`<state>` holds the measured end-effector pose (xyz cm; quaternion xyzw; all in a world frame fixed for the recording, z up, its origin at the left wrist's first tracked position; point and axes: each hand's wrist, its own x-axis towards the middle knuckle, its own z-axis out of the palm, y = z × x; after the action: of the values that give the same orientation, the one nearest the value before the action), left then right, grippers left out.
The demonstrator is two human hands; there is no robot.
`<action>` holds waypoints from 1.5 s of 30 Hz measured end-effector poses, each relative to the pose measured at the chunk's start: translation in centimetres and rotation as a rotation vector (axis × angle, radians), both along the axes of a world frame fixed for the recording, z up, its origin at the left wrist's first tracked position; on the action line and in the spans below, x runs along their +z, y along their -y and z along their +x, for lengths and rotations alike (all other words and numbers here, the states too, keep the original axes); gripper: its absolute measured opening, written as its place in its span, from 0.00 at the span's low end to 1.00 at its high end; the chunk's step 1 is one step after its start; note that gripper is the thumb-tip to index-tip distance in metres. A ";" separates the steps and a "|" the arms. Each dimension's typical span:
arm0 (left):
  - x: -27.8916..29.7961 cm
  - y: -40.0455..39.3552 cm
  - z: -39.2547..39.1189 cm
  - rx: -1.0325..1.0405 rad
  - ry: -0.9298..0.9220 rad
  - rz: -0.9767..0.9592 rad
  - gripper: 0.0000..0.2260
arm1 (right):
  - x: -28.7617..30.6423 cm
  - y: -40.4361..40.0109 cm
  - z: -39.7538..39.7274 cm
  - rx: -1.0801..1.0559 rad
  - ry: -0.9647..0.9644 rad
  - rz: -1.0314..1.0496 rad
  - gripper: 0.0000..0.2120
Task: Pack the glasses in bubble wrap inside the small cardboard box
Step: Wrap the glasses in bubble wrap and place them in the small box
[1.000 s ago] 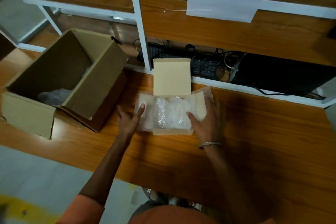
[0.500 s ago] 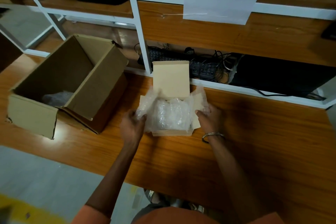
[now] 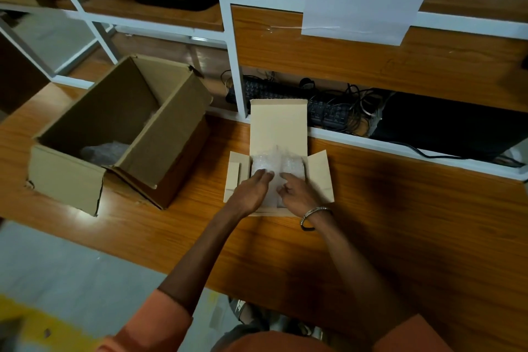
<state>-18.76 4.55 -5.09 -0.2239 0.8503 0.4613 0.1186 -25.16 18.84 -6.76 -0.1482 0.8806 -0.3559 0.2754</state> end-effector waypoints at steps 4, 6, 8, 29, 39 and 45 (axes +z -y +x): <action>-1.0 2.9 0.1 -0.139 -0.055 0.096 0.20 | -0.4 -0.8 -1.1 -0.019 0.112 -0.046 0.27; -1.5 3.7 -0.1 -0.318 -0.103 -0.089 0.25 | -0.3 -1.0 -1.4 0.006 -0.023 0.009 0.29; -1.6 3.5 -0.5 -0.429 -0.165 -0.328 0.26 | -0.6 -0.9 -1.6 0.085 -0.205 0.080 0.32; -3.1 6.0 -3.5 -0.641 -0.266 -0.538 0.24 | -0.1 -0.8 -7.1 0.546 -0.477 0.253 0.17; -4.8 6.0 -3.2 -0.538 -0.400 -0.462 0.27 | -1.2 0.3 -6.1 0.516 -0.680 0.291 0.12; -6.3 7.5 -3.8 -0.689 -0.525 -0.547 0.16 | -1.6 0.0 -6.4 0.741 -0.762 0.420 0.16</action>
<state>-22.56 -2.98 -11.39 0.1697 0.9655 0.1966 -0.0170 -31.60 18.82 -8.32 -0.5070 0.8589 0.0255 0.0685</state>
